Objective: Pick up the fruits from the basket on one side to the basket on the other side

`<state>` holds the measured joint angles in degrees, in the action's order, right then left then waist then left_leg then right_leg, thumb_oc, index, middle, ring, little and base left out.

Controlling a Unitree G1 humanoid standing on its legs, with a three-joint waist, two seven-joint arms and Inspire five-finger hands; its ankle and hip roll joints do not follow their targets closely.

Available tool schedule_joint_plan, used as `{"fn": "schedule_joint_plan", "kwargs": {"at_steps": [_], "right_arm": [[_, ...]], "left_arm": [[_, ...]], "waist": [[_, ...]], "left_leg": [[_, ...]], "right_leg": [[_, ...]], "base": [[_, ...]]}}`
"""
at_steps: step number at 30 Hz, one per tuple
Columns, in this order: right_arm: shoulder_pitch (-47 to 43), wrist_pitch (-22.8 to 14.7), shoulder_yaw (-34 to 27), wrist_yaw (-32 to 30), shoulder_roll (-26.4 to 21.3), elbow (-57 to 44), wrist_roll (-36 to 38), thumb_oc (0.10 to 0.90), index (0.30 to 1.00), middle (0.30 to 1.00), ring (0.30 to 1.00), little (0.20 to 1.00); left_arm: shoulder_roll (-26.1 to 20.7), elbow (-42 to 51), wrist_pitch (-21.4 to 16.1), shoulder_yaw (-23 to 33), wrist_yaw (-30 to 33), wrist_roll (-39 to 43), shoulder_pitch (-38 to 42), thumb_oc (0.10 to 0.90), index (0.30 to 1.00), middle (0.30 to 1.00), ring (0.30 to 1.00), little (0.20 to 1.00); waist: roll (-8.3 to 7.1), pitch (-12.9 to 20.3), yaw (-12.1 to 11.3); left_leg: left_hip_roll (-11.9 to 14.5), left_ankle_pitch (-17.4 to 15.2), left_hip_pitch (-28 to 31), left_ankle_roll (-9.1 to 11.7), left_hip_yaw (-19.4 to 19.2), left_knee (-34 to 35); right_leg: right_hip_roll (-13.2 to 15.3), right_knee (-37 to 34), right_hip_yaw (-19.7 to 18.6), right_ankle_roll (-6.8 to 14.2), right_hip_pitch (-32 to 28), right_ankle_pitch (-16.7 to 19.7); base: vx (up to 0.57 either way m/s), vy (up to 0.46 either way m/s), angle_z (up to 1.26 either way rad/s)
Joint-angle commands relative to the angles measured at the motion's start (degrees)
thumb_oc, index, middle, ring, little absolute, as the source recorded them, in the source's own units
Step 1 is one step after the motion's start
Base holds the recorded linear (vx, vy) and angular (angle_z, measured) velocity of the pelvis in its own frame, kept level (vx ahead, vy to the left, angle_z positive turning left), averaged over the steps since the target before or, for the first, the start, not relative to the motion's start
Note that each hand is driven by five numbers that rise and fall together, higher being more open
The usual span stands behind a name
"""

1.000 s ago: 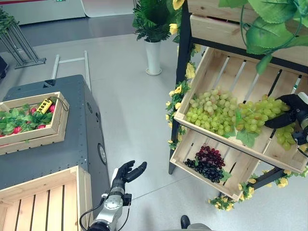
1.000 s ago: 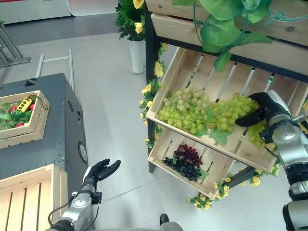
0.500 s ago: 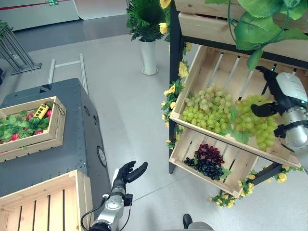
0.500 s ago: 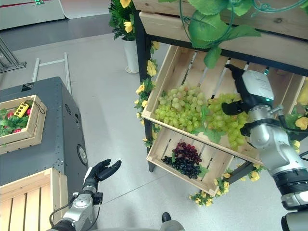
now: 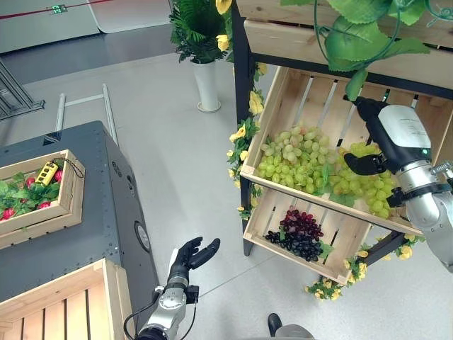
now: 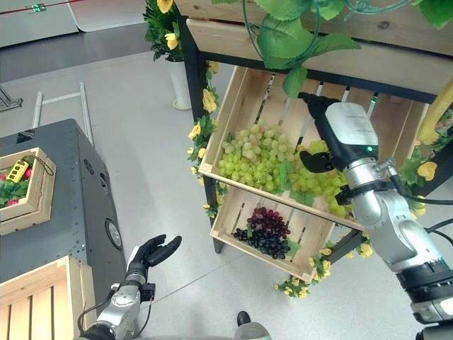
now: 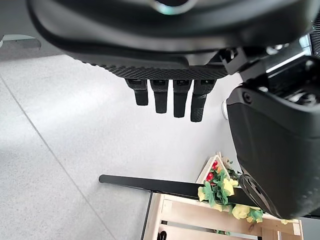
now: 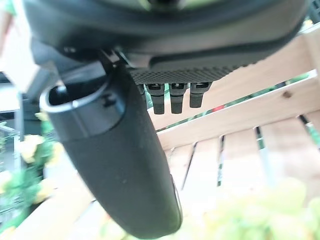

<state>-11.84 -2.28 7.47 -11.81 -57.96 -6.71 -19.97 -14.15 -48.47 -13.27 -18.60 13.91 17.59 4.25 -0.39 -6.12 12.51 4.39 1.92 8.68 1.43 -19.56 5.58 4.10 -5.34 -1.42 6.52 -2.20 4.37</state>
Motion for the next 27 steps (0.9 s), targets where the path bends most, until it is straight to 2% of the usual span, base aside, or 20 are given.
{"fn": "schedule_joint_plan", "kwargs": {"at_steps": [1,6,11,16,18,19,20,21,23,25,27], "right_arm": [[-3.9,-5.0,-8.3,0.4,1.9,-5.3,0.7,0.8,0.9,0.9,0.9,0.9],[1.4,-7.3,-10.8,5.9,4.4,-11.1,9.4,0.8,0.9,0.9,0.9,0.9],[4.3,-10.5,-10.0,10.0,8.0,-14.2,17.3,0.8,0.9,0.9,0.9,0.9],[4.7,-14.0,-6.6,14.8,13.5,-16.4,29.1,0.8,0.9,0.9,0.9,0.9],[4.4,-16.1,-4.4,13.8,16.4,-16.5,30.0,0.8,0.9,0.9,0.9,0.9],[4.4,-18.2,-3.2,12.9,18.3,-16.8,30.4,0.8,0.9,0.9,0.9,0.9],[4.4,-18.8,-3.1,12.9,18.5,-16.8,30.6,0.8,0.9,0.9,0.9,0.9],[4.2,-21.4,-1.7,13.3,20.4,-16.9,30.0,0.8,0.9,0.9,0.9,0.9],[3.4,-23.2,1.0,16.7,22.8,-17.0,32.8,0.8,0.9,0.9,0.9,0.9],[3.0,-22.8,2.9,19.6,24.0,-16.9,35.2,0.8,0.9,0.9,0.9,0.9],[2.2,-20.4,6.1,24.4,25.1,-16.3,41.3,0.8,0.9,0.9,0.9,0.9]], "left_arm": [[-1.1,-1.7,-4.6,2.1,1.6,-1.5,4.9,0.8,0.9,0.9,0.9,0.9],[-0.8,-1.4,-4.5,2.8,1.9,-1.7,4.7,0.8,0.9,0.9,0.9,0.9],[-0.3,-1.3,-4.4,2.6,2.4,-1.4,5.1,0.8,0.9,0.9,0.9,0.9],[0.5,-1.2,-4.2,1.2,4.1,-0.3,6.1,0.8,0.9,0.9,0.9,0.9],[1.2,-1.4,-4.2,0.5,5.0,0.1,6.4,0.8,0.9,0.9,0.9,0.9],[1.8,-1.6,-4.4,-0.1,5.6,0.4,6.5,0.8,0.9,0.9,0.9,0.9],[1.8,-1.6,-4.4,-0.2,5.7,0.4,6.6,0.8,0.9,0.9,0.9,0.9],[2.3,-1.7,-4.4,-0.8,6.3,0.6,6.7,0.8,0.9,0.9,0.9,0.9],[3.2,-2.0,-4.1,-1.8,7.5,0.9,7.2,0.8,0.9,0.9,0.9,0.9],[3.6,-2.3,-4.0,-2.3,8.1,1.1,7.3,0.8,0.9,0.9,0.9,0.9],[3.9,-3.0,-3.9,-2.9,9.2,1.3,7.5,0.8,0.9,0.9,0.9,0.9]], "waist": [[-1.06,2.8,0.2],[-0.82,2.4,1.5],[-0.56,1.9,2.8],[-0.19,1.4,3.8],[-0.02,1.2,3.9],[0.11,1.1,4.0],[0.12,1.0,4.0],[0.31,0.9,4.0],[0.56,0.7,4.0],[0.6,0.6,3.9],[0.59,0.5,3.6]], "left_leg": [[-2.7,-11.7,4.1,-2.9,-0.7,-0.9],[-2.7,-12.1,4.2,-3.2,-1.9,-1.4],[-2.7,-12.6,4.3,-3.6,-3.2,-2.1],[-2.8,-13.3,4.4,-4.0,-4.3,-2.8],[-2.9,-13.5,4.5,-4.2,-4.6,-3.1],[-3.0,-13.7,4.5,-4.3,-4.8,-3.3],[-3.0,-13.7,4.5,-4.3,-4.8,-3.3],[-3.0,-13.8,4.3,-4.4,-5.0,-3.6],[-3.0,-13.9,4.1,-4.4,-5.1,-3.8],[-3.1,-14.0,4.1,-4.5,-5.1,-3.9],[-3.2,-14.1,3.9,-4.5,-5.1,-4.2]], "right_leg": [[-1.5,0.5,-0.8,1.2,-2.0,-4.3],[-1.6,1.1,-1.9,1.4,-1.3,-4.2],[-1.8,1.5,-3.2,1.5,-0.5,-4.0],[-1.9,1.9,-4.3,1.5,0.2,-3.7],[-1.9,1.9,-4.7,1.6,0.3,-3.6],[-1.9,2.0,-4.9,1.6,0.5,-3.5],[-1.9,2.0,-5.0,1.6,0.5,-3.5],[-1.8,2.1,-5.0,1.6,0.7,-3.4],[-1.7,2.2,-5.1,1.7,1.1,-3.3],[-1.6,2.3,-5.1,1.8,1.2,-3.4],[-1.5,2.4,-4.9,1.8,1.2,-3.3]], "base": [[0.01,0.036,-0.03],[0.0,0.024,-0.16],[-0.01,0.024,-0.18],[-0.01,0.027,-0.16],[-0.01,0.026,-0.17],[-0.01,0.023,-0.17],[-0.02,0.026,-0.11],[-0.02,0.019,-0.03],[-0.02,0.015,-0.01],[0.0,0.0,0.0],[0.0,0.0,0.0]]}}
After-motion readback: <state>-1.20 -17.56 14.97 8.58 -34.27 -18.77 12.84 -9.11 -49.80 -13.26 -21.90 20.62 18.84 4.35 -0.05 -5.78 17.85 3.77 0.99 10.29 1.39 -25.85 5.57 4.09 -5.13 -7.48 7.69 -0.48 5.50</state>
